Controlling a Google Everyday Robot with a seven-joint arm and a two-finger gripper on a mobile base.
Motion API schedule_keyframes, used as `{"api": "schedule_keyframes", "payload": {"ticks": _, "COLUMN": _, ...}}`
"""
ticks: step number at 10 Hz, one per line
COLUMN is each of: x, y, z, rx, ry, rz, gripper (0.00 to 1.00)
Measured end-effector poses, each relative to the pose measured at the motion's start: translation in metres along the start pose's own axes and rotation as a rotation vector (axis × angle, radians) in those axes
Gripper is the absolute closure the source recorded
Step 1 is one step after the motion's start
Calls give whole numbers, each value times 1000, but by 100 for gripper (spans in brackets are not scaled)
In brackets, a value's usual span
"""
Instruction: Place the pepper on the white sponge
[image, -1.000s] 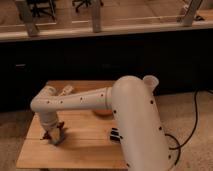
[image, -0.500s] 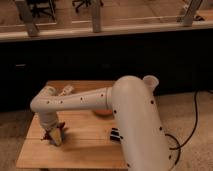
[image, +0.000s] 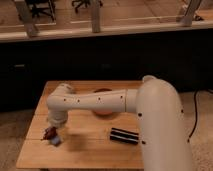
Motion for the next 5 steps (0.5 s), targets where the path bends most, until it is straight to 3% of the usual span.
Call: {"api": "schedule_keyframes", "payload": {"ticks": 5, "x": 0, "y": 1, "z": -8, "rx": 40, "ry": -43, "rz": 5, "gripper": 20}}
